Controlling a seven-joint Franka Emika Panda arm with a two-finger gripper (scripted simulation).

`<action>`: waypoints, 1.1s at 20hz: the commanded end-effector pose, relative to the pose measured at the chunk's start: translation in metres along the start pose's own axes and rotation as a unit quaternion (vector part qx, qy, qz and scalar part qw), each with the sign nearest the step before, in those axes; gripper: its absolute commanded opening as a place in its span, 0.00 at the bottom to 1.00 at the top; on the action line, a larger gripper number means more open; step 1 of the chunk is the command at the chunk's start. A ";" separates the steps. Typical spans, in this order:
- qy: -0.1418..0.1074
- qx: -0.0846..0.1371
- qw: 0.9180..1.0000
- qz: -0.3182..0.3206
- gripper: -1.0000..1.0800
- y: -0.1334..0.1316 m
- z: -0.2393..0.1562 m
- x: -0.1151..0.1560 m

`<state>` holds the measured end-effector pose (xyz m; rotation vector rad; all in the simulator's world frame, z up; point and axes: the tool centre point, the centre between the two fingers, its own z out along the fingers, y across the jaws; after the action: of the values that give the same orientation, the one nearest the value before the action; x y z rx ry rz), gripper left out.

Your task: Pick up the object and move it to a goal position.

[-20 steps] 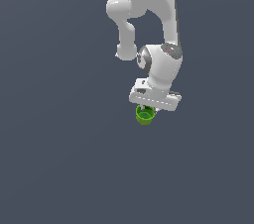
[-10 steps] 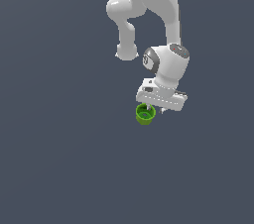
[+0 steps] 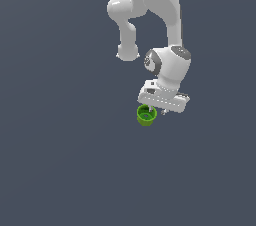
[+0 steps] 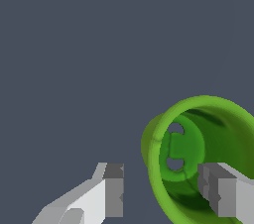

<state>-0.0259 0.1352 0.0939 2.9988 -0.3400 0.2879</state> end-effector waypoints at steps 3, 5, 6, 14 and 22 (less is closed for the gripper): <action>0.000 0.000 1.000 0.001 0.62 0.000 0.015 -0.001; 0.000 0.000 1.000 0.001 0.62 0.000 0.021 -0.001; 0.000 0.000 1.000 0.001 0.62 0.000 0.023 -0.001; 0.000 0.000 1.000 0.001 0.00 0.000 0.026 -0.001; 0.001 0.000 1.000 0.000 0.00 0.001 0.025 -0.001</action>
<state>-0.0228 0.1322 0.0688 2.9992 -0.3403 0.2892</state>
